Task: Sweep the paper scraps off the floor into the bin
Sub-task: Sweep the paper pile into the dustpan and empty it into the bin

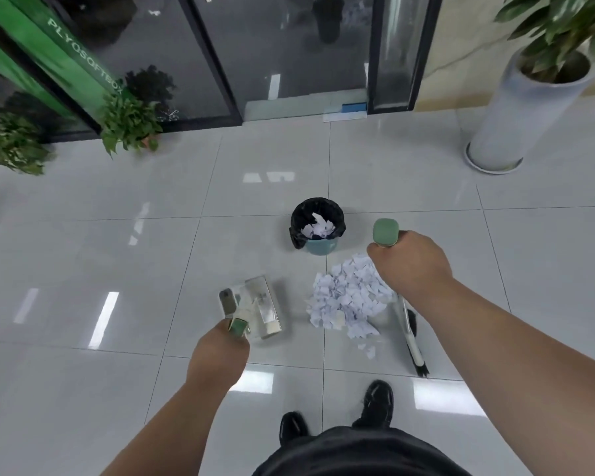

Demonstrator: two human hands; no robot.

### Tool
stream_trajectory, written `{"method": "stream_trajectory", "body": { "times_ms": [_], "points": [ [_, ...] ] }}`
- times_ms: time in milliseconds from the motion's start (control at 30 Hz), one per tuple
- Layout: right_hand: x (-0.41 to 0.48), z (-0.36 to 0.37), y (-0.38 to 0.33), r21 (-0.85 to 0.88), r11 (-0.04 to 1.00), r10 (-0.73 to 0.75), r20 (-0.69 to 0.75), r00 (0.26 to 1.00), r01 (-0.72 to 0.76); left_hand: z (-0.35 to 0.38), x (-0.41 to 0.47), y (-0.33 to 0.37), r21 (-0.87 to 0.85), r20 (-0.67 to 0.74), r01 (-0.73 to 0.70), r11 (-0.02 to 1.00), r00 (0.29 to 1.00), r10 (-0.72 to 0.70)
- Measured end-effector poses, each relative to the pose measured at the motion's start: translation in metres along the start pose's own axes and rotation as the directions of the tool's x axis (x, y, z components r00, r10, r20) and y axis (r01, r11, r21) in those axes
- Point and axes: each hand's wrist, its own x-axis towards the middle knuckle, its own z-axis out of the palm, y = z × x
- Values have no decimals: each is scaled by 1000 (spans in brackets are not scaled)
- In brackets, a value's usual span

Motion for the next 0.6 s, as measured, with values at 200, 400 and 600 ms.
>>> {"method": "stream_trajectory", "body": {
  "times_ms": [200, 400, 600],
  "points": [
    [-26, 28, -6, 60, 998, 16, -20, 1000, -15, 8, 21, -32, -175, 162, 66, 982, 986, -38],
    [-68, 74, -25, 26, 1000, -4, -20, 1000, 4, 7, 56, -61, -413, 340, 223, 883, 937, -78],
    [-101, 102, -45, 47, 999, 22, -55, 998, -19, 15, 70, -83, -440, 476, 240, 865, 879, -2]
  ]
}}
